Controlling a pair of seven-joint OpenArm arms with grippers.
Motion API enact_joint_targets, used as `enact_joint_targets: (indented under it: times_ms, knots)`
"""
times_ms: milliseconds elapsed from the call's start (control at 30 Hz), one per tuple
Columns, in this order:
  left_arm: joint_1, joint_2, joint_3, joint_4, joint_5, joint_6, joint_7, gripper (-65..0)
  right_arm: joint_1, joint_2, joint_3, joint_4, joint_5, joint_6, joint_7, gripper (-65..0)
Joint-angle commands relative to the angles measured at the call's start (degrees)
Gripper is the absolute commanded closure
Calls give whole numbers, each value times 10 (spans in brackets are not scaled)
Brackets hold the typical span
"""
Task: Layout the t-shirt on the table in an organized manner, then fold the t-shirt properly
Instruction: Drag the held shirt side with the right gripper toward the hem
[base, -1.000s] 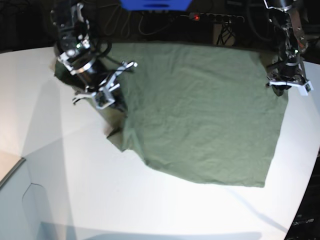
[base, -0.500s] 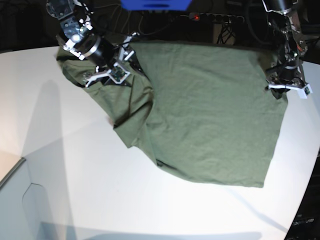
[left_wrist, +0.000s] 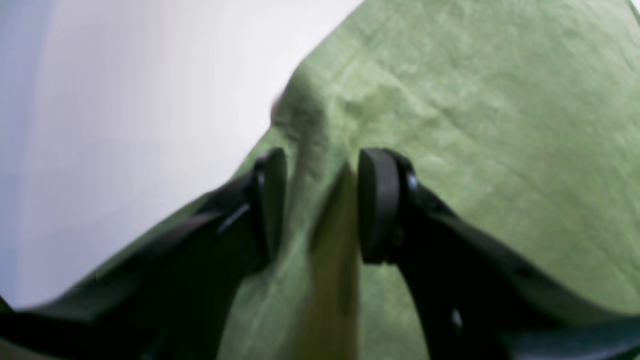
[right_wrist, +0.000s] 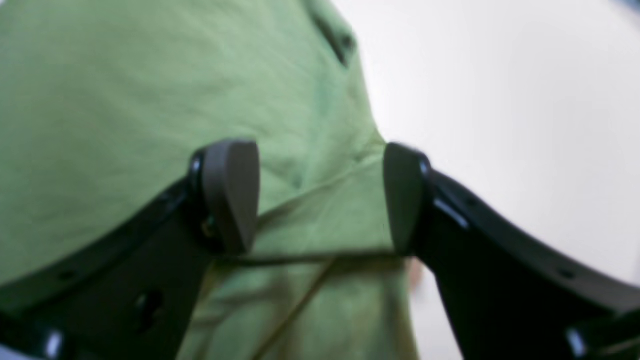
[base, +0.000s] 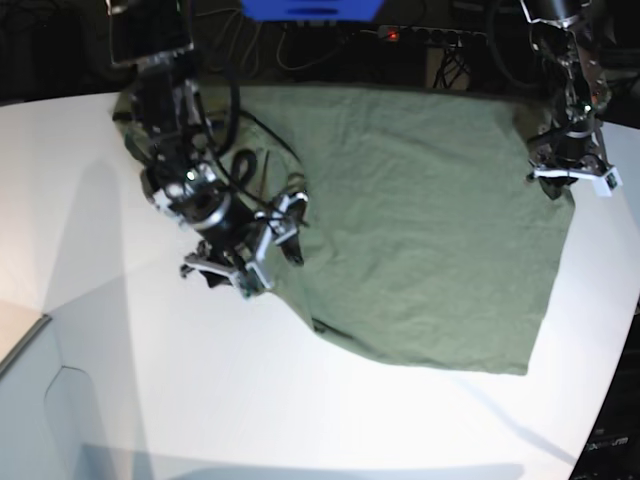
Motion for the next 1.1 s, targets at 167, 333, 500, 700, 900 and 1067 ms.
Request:
enact_joint_targets:
  times_ms: [167,333,500,700,900,1067]
  knots:
    - [2,-2,1,2,2,0,22,-238,78,-7,1,-109,4,-1,8,-393]
    - [2,-2,1,2,2,0,22,-238,117,-6,2,-171,4,-1,8,-394]
    - [2,-2,1,2,2,0,22,-238,125,-6,35,-183,4,-2,8,-392]
    - [2,-2,1,2,2,0,22,-238,124,-2,43,-184,4,-72,8,-394]
    - [2,-2,1,2,2,0,22,-238,120,2,42,-185,4,-72,8,-372]
    - [2,-2,1,2,2,0,22,-238,119,2,42,-188,5,-71,8,-230]
